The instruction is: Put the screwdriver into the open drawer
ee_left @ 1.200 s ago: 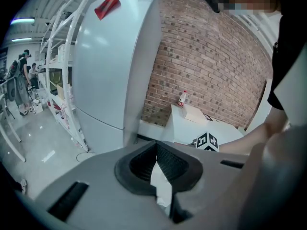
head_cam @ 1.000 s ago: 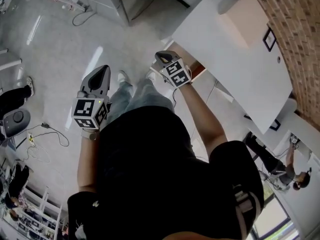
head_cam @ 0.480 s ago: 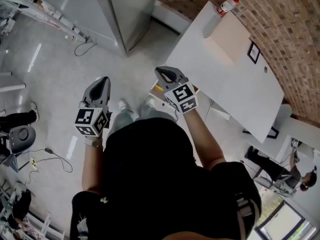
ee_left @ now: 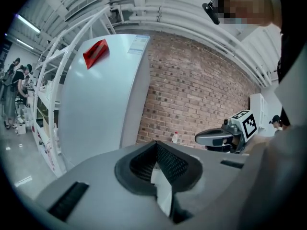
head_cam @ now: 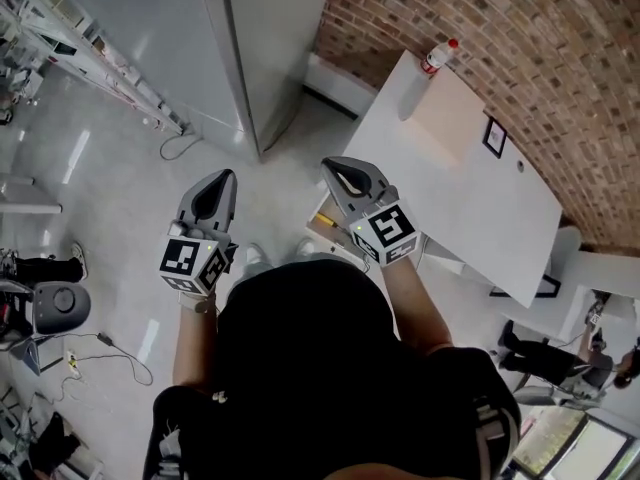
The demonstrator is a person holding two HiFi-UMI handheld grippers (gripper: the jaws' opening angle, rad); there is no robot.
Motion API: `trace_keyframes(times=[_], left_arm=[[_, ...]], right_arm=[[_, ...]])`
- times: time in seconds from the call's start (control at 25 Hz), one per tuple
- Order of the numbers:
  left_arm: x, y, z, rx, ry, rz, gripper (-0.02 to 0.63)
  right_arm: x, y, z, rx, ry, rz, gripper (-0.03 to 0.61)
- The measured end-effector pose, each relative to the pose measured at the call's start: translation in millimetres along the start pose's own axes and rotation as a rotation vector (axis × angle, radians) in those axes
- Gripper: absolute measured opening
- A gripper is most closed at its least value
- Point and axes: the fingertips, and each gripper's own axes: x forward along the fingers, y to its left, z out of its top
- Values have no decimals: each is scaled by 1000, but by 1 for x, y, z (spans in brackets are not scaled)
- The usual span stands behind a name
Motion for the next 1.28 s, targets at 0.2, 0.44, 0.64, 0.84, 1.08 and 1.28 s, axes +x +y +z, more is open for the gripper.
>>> trace_keyframes(times=[0.2, 0.44, 0.64, 0.84, 1.08, 1.28], left_arm=[[-7, 4, 29, 11, -77, 16, 3], [-15, 0, 49, 26, -111, 1, 3], [-21, -3, 55, 46, -123, -10, 3], [-24, -3, 58, 45, -136, -10, 3], [-23, -7, 57, 58, -117, -34, 3], [-25, -7, 56, 58, -116, -41, 3]], right_arm=[[-4, 4, 28, -28, -66, -5, 11], [-5, 12, 39, -29, -111, 1, 11], [-5, 19, 48, -44, -141, -5, 11], [-4, 28, 52, -77, -150, -2, 11], [-4, 32, 49, -69, -130, -5, 11], [-5, 33, 46, -64, -118, -21, 11]])
